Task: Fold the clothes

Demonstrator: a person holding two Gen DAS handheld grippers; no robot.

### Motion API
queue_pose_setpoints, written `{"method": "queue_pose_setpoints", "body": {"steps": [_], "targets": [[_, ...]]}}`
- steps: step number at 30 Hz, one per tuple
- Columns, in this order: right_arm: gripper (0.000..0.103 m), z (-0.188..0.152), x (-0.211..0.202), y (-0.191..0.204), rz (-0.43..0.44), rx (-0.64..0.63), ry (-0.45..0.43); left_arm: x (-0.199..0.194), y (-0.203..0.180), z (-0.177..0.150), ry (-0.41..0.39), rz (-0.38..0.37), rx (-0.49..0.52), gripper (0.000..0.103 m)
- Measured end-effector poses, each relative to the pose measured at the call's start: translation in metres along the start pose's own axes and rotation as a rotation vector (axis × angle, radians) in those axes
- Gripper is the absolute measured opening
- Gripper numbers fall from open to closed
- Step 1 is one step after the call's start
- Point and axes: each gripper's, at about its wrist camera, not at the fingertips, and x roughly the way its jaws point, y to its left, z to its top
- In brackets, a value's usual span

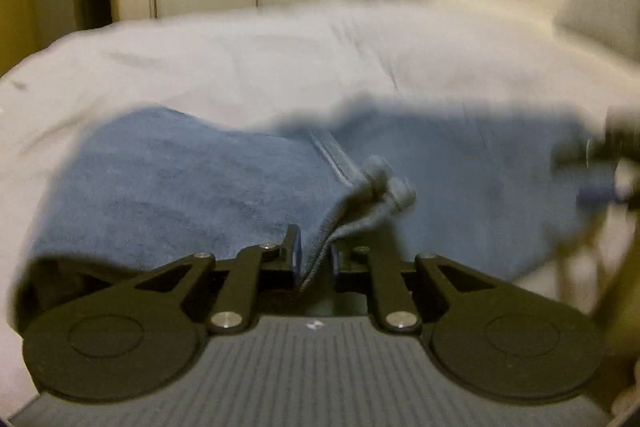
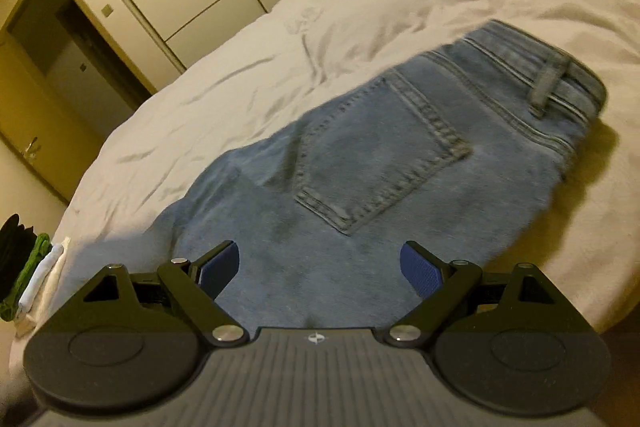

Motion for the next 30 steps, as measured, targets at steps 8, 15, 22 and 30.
{"method": "queue_pose_setpoints", "body": {"steps": [8,15,22,30], "targets": [[0.083,-0.010,0.000,-0.003,0.105,0.048,0.049,-0.066,0.029,0.015,-0.010,-0.117,-0.045,0.024],[0.056,-0.030,0.033,0.019,0.388,0.198,0.225,-0.071,0.099,0.032,-0.053,0.080,-0.196,0.020],[0.056,-0.055,0.079,0.036,0.462,0.337,0.374,-0.065,0.134,0.022,-0.013,0.066,-0.285,0.020],[0.051,-0.059,0.101,0.059,0.469,0.302,0.339,-0.063,0.148,0.012,-0.010,0.019,-0.315,0.021]]}}
